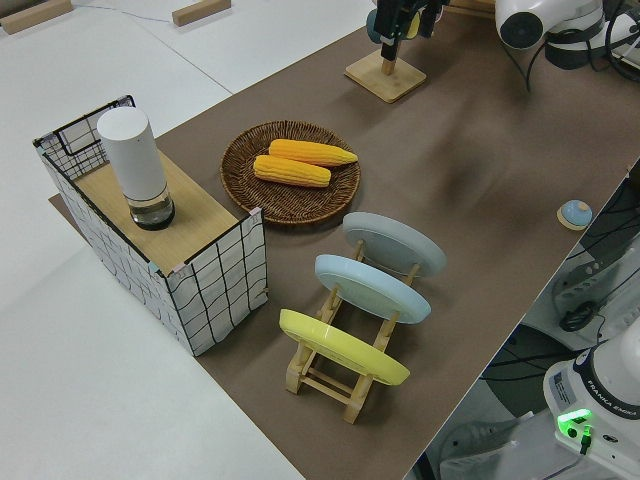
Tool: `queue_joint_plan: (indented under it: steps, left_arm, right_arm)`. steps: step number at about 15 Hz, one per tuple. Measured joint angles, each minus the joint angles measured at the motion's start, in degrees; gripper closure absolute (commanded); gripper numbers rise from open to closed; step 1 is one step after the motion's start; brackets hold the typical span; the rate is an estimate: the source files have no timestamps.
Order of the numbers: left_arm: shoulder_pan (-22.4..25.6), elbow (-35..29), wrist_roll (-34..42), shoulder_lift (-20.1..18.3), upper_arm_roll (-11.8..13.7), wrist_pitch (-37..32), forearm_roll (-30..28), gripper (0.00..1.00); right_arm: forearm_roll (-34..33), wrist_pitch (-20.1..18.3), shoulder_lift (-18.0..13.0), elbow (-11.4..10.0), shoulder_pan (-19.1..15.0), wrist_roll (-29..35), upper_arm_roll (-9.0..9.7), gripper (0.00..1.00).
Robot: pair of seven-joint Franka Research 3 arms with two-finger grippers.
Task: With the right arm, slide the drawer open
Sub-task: 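Pull the drawer farther out with the right gripper on the handle, then release the handle and back the right gripper away from the drawer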
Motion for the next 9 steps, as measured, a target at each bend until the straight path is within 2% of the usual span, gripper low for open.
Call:
queue_joint_plan:
  steps: [3,9]
  left_arm:
    - [0.00,0.00,0.00,0.00,0.00,0.00,0.00,0.01]
    - [0.00,0.00,0.00,0.00,0.00,0.00,0.00,0.01]
  right_arm:
    - [2.85,0.00,-0.04,1.59,0.35,0.03,0.06,0.019]
    - [12.06,0.02,-0.54,7.78,2.49,0.03,0.14,0.019]
